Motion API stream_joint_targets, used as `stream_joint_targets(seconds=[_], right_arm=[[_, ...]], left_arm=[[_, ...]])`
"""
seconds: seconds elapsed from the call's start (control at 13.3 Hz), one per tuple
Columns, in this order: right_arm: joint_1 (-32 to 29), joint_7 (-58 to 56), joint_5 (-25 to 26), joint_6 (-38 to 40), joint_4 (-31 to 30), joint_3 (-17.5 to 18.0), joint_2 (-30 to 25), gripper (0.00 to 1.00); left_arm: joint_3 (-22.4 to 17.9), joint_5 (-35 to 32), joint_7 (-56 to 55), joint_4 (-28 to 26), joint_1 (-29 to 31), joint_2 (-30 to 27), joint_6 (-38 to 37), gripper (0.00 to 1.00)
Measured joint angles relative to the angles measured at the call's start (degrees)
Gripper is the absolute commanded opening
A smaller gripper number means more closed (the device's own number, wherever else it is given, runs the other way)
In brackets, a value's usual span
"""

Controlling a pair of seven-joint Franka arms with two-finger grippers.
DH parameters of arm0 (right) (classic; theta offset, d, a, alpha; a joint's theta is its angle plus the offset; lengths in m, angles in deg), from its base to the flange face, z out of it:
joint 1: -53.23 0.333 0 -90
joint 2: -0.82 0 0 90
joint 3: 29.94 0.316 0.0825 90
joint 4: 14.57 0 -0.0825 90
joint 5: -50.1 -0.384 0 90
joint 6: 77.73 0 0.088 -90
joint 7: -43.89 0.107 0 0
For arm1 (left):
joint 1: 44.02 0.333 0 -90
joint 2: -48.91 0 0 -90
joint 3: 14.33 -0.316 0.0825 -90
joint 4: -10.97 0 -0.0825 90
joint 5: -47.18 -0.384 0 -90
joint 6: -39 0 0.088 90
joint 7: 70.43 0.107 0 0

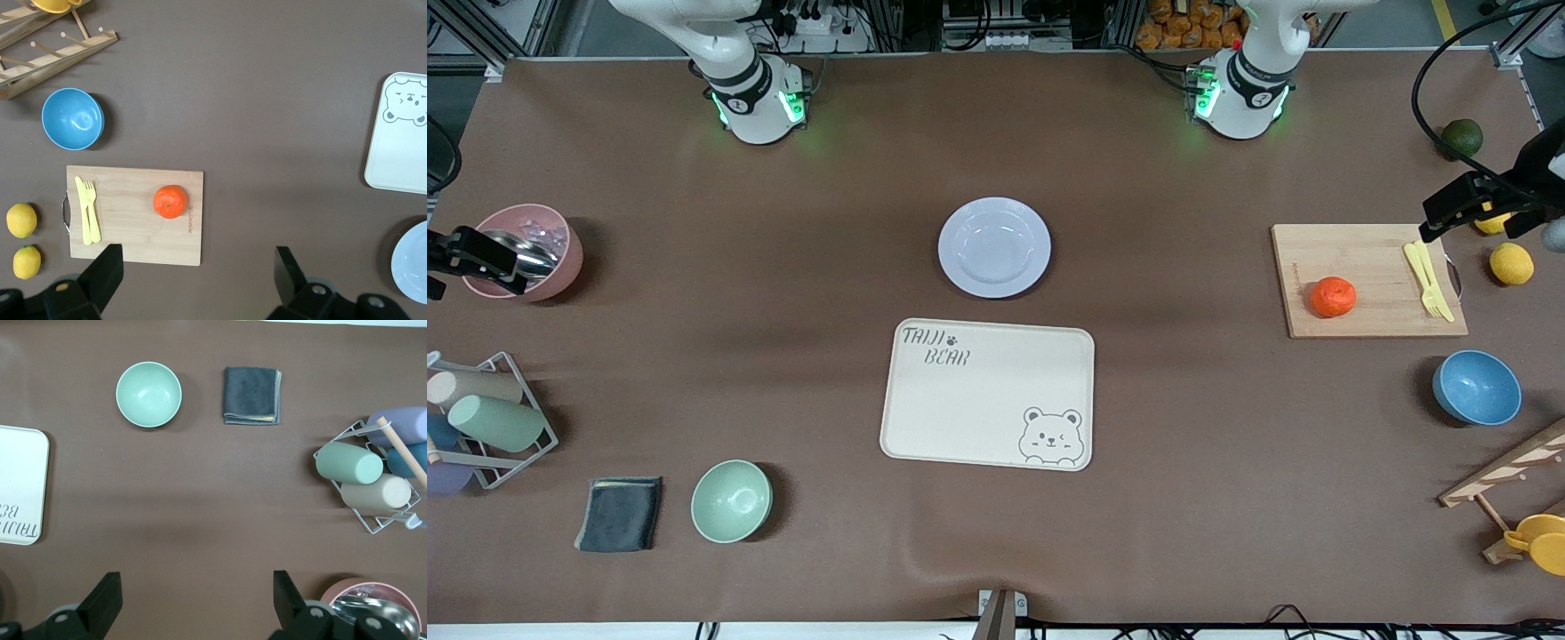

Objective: Place orange and plate with both arms
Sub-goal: 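Reach the left gripper down to the orange on the cutting board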

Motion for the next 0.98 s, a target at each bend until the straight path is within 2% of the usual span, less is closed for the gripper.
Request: stream_joint_targets(seconds=[0.23,0.6,0.75,0.98], right_arm=[[0.2,5.6,0.0,0.6,0.0,0.1,0.0,1.00],[0.3,7.0,0.0,1.5,0.0,0.1,0.0,1.00],[0.4,7.0,0.0,1.6,0.0,0.2,0.1,1.00],[1.1,6.9,0.0,1.7,-0.2,0.3,0.8,1.00]], left_arm=[[0.0,0.0,0.0,0.0,0.0,0.0,0.0,1.00],[0.0,-0.1,0.0,-1.2,0.1,1.8,-0.4,1.00],[-0.1,-0.2,0.0,-5.0,0.2,4.2,2.5,1.00],[-0.2,-2.4,0.0,-17.9,1.0,5.2,16.0,1.00]])
